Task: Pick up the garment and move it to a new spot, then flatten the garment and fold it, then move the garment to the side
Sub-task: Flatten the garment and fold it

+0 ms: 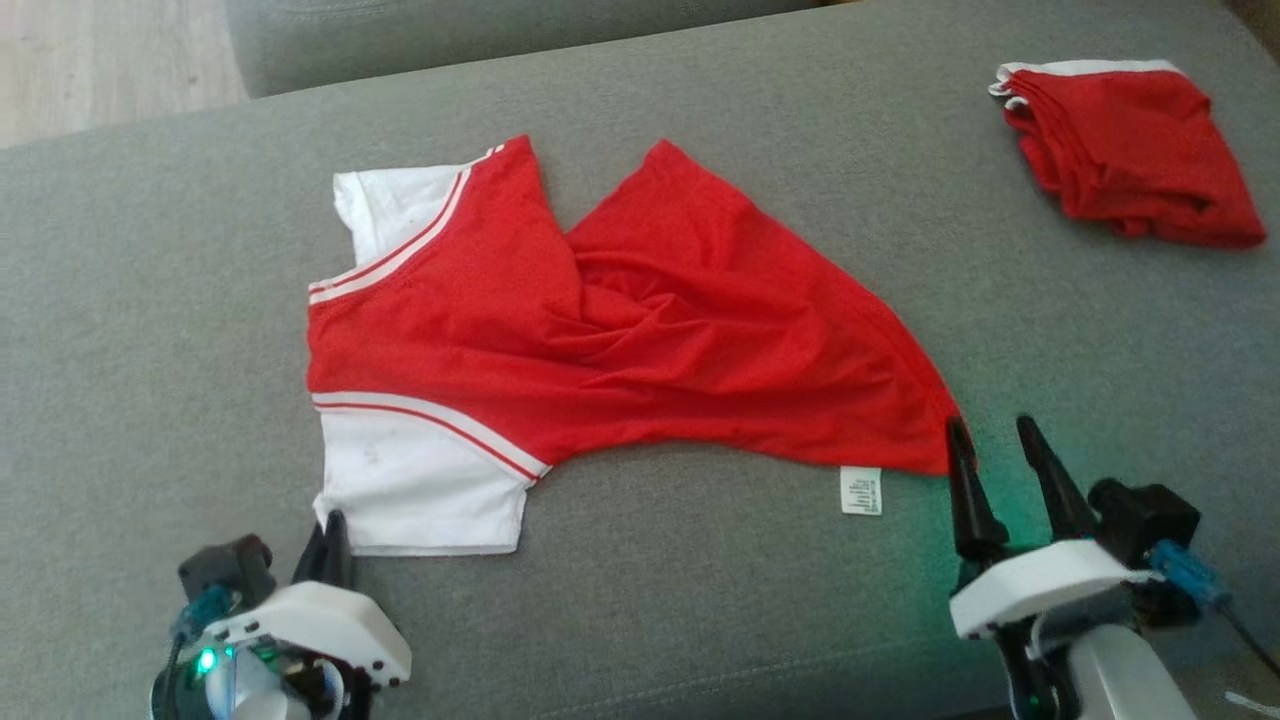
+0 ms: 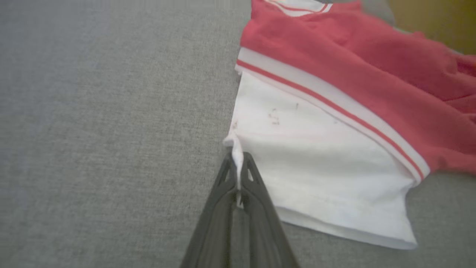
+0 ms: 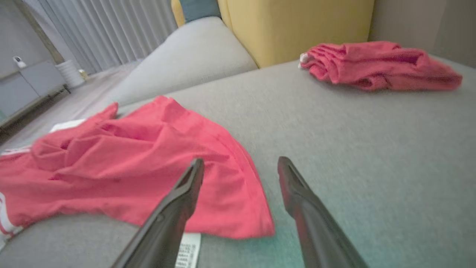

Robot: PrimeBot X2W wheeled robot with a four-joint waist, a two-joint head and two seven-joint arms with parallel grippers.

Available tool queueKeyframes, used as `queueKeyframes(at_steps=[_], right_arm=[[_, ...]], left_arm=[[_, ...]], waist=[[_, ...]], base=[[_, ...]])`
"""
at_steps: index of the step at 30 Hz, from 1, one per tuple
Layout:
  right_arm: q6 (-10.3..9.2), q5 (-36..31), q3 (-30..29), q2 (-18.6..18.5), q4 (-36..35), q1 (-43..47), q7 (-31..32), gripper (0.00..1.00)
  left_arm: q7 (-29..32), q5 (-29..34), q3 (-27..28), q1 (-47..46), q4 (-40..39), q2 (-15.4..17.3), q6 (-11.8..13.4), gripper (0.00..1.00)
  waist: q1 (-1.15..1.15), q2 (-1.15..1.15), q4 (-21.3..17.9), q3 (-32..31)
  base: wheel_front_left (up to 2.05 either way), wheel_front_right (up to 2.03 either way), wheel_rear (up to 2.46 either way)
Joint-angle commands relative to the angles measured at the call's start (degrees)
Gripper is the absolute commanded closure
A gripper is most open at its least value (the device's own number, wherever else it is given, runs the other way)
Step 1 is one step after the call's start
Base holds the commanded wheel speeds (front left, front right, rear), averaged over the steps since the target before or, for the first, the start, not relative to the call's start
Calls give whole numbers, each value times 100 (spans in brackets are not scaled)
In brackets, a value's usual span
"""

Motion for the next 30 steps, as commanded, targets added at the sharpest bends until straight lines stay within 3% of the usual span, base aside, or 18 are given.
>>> queueKeyframes(at_steps=[1,14,22,23,25,28,29,30], right_arm=[[-5,-4,58,-28,-71,-26,88,0],[-5,112,-470,-28,1161,-403,361,0],[-5,341,-229,-28,1961,-823,410,0],[-5,429,-147,-28,2030,-855,435,13],[-5,625,-2,-28,2140,-909,464,52],[-5,787,156,-28,2274,-973,476,79],[-5,853,201,-28,2300,-990,466,100],[-5,903,236,-28,2321,-1010,451,100]], left_arm=[[-70,-40,164,-42,-256,72,-21,100],[-16,-32,87,541,-1623,77,165,100],[56,-11,13,656,-1869,87,231,100],[54,-11,11,662,-1891,88,239,100],[37,-13,8,671,-1931,94,245,100],[6,-16,5,669,-1987,102,250,100],[-2,-16,5,662,-2006,109,250,100],[-9,-15,3,654,-2023,116,249,100]], waist=[[0,0,47,-6],[0,0,401,-99],[0,0,500,-117],[0,0,503,-116],[0,0,505,-116],[0,0,496,-134],[0,0,488,-141],[0,0,479,-149]], base=[[0,0,0],[0,0,0],[0,0,0],[0,0,0],[0,0,0],[0,0,0],[0,0,0],[0,0,0]])
